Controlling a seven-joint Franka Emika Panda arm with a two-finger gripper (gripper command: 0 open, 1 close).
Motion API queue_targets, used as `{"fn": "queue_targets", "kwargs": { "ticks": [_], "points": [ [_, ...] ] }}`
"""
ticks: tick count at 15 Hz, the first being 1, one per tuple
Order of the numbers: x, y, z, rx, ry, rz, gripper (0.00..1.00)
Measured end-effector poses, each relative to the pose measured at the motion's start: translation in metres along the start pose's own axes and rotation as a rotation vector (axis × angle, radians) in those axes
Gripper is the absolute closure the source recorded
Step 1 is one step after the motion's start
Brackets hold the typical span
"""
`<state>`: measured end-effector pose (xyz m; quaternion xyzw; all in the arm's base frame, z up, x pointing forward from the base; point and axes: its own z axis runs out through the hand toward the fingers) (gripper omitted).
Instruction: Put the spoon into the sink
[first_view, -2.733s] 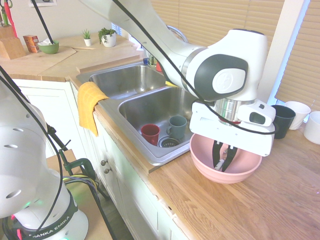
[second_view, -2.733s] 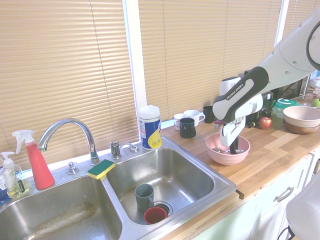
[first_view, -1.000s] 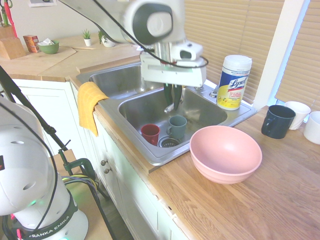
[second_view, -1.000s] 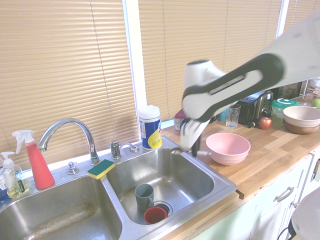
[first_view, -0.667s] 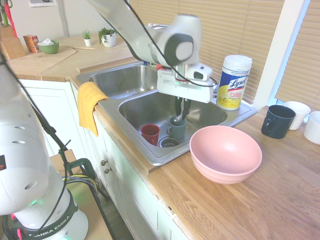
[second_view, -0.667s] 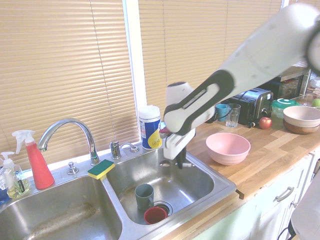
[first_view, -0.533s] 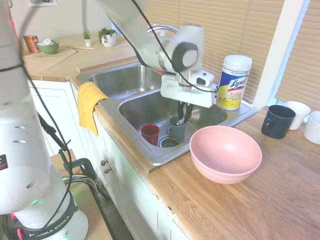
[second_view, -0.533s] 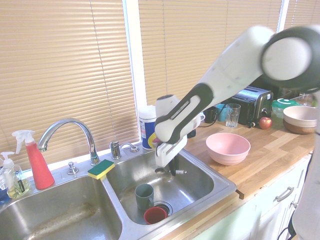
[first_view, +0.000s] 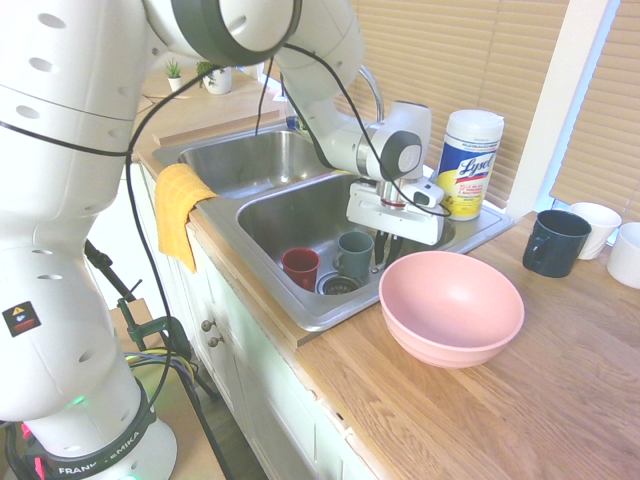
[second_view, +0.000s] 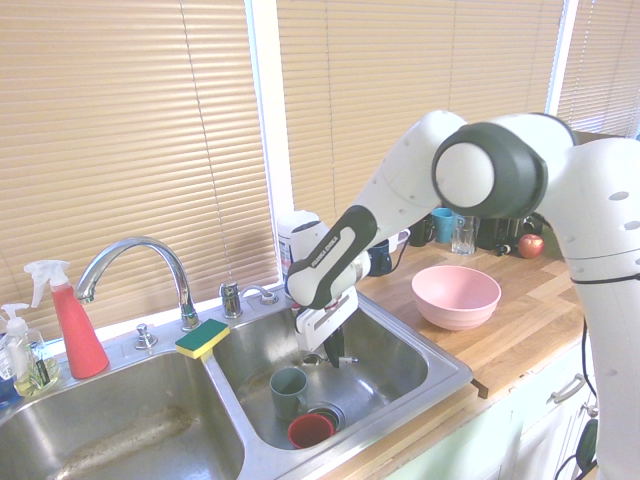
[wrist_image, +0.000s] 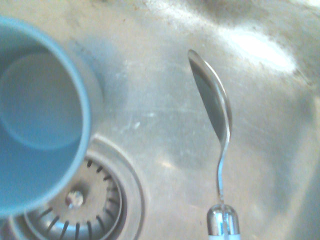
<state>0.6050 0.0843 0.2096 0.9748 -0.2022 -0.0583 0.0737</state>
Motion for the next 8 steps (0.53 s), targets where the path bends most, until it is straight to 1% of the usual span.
{"fn": "queue_targets", "kwargs": {
  "ticks": [8],
  "points": [
    [0.010,-0.022,0.038,-0.070,-0.058,0.020,1.00]
  ]
}}
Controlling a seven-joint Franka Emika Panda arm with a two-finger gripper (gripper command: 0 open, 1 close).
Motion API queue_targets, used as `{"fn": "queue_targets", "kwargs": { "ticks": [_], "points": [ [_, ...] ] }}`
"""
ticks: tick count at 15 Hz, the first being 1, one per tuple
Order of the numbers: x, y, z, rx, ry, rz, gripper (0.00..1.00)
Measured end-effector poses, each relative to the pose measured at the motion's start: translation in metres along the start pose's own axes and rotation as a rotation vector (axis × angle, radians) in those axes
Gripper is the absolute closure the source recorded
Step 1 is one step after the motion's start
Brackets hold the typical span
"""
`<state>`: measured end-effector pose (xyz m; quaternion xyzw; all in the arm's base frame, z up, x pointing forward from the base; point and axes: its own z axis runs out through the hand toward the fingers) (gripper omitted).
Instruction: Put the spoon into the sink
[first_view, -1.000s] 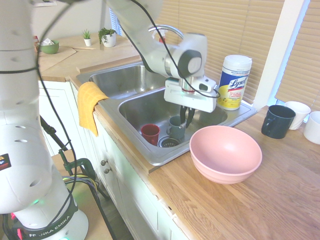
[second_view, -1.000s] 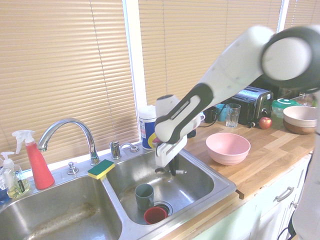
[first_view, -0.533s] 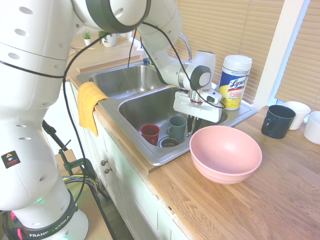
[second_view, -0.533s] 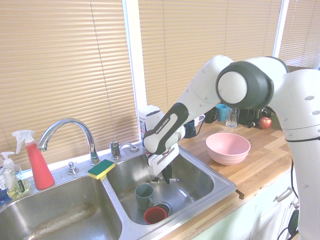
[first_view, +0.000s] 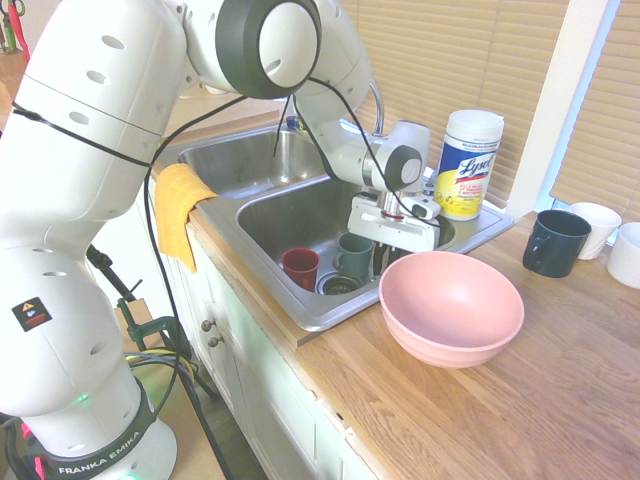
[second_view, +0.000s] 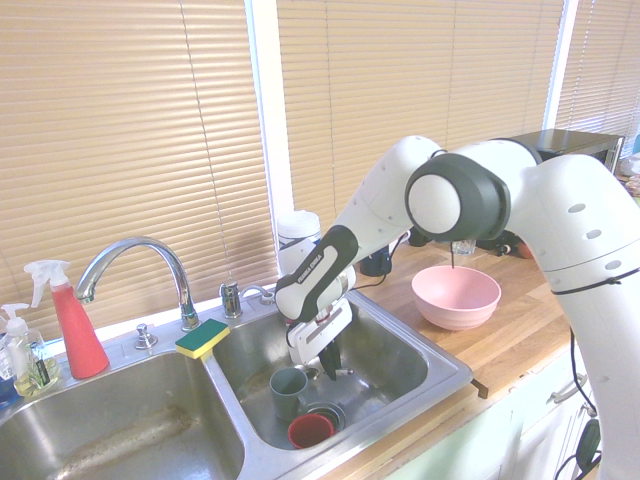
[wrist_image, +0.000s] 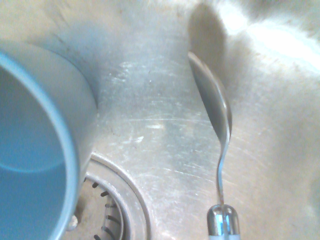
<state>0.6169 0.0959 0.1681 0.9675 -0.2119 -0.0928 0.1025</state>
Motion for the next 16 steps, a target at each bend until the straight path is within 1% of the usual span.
{"fn": "queue_targets", "kwargs": {
  "ticks": [2,3,14,16],
  "points": [
    [0.002,-0.004,0.004,-0.011,-0.008,0.009,1.00],
    [0.003,-0.005,0.004,-0.015,-0.010,0.011,0.00],
    [0.005,-0.002,-0.003,-0.018,0.005,0.013,0.00],
    [0.005,-0.002,-0.006,-0.011,0.021,0.010,0.00]
  ]
}}
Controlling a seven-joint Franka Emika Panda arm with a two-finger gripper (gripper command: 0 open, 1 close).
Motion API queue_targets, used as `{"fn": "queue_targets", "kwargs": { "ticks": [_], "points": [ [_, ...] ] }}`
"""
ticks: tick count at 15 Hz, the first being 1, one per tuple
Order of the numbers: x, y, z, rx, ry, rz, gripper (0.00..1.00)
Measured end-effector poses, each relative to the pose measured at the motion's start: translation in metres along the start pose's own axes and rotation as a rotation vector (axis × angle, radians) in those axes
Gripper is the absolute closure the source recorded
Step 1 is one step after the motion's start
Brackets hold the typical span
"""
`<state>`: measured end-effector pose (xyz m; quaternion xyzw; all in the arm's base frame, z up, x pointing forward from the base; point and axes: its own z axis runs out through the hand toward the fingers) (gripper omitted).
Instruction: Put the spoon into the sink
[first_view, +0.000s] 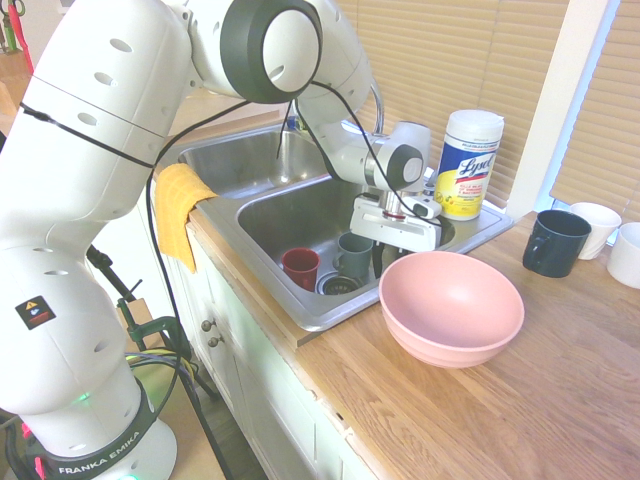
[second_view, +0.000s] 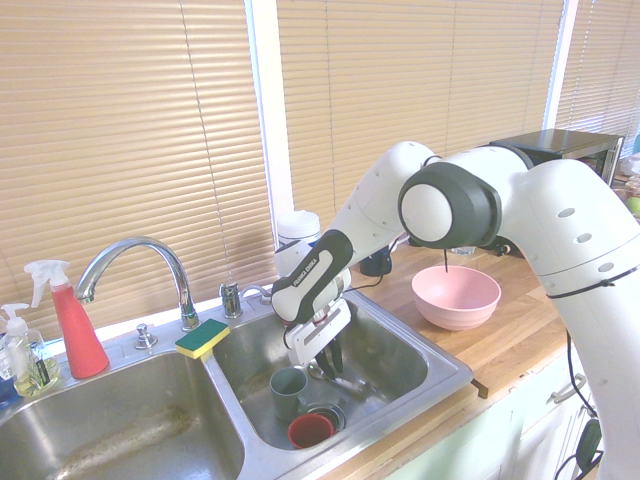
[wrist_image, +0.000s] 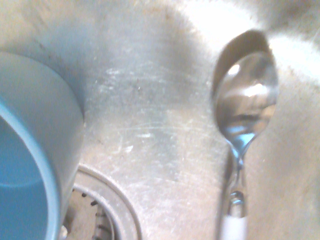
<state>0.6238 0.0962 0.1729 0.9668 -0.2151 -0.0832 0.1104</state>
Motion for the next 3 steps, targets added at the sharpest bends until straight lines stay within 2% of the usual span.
{"fn": "queue_targets", "kwargs": {
  "ticks": [3],
  "points": [
    [-0.018,0.009,-0.017,0.036,0.074,-0.022,0.00]
  ]
}}
